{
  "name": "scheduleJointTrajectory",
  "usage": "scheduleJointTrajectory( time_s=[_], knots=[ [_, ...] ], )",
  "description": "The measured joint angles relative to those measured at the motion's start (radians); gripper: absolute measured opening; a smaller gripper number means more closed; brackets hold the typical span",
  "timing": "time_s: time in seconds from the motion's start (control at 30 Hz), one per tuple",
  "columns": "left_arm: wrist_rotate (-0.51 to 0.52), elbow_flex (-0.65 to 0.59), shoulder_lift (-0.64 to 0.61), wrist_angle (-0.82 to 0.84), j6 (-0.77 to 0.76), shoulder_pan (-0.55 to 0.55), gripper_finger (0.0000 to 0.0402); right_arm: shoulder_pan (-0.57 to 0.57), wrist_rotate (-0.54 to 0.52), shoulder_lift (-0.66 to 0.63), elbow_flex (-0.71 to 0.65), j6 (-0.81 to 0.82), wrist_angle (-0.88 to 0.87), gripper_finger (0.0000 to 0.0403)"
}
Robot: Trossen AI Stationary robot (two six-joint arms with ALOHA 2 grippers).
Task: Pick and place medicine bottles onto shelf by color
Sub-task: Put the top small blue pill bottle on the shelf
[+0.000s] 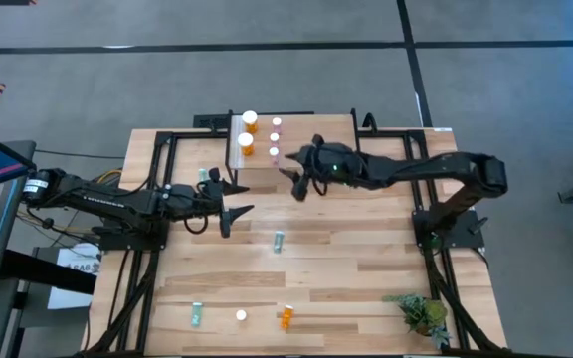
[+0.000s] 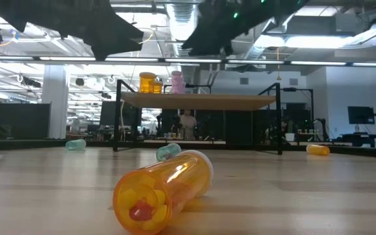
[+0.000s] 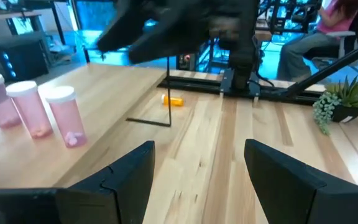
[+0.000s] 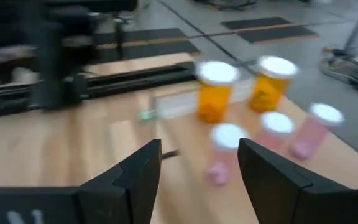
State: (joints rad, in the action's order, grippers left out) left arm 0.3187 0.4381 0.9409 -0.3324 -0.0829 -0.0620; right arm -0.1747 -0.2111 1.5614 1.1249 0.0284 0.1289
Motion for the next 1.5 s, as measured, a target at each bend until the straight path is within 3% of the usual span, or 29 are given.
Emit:
scheduleJointTrajectory(
  time_s=[0.17, 0.37, 0.67, 1.0, 1.13, 1.3, 1.5],
  knots=[
    [0.004, 0.007, 0.000, 0.055, -0.010, 0.000, 0.0238, 0.124, -0.003, -0.043, 0.000, 0.000, -0.132, 0.0223],
    [0.035, 0.061, 0.000, 0.285, -0.063, 0.000, 0.0238, 0.224, -0.057, -0.035, -0.013, 0.070, -0.338, 0.0215],
    [0.255, 0.108, 0.000, 0.643, -0.173, 0.000, 0.0238, 0.247, -0.060, -0.055, -0.231, 0.253, -0.202, 0.0206],
    [0.264, 0.091, -0.001, 0.716, -0.205, 0.066, 0.0238, 0.268, -0.057, -0.054, -0.343, 0.293, 0.019, 0.0205],
    [0.226, 0.061, -0.001, 0.726, -0.213, 0.122, 0.0238, 0.270, -0.056, -0.053, -0.346, 0.289, 0.013, 0.0205],
    [0.177, 0.048, -0.001, 0.787, -0.335, 0.209, 0.0238, 0.273, -0.056, -0.053, -0.345, 0.289, 0.022, 0.0205],
    [0.267, 0.048, 0.000, 0.899, -0.486, 0.313, 0.0238, 0.273, -0.056, -0.053, -0.345, 0.288, 0.033, 0.0205]
  ],
)
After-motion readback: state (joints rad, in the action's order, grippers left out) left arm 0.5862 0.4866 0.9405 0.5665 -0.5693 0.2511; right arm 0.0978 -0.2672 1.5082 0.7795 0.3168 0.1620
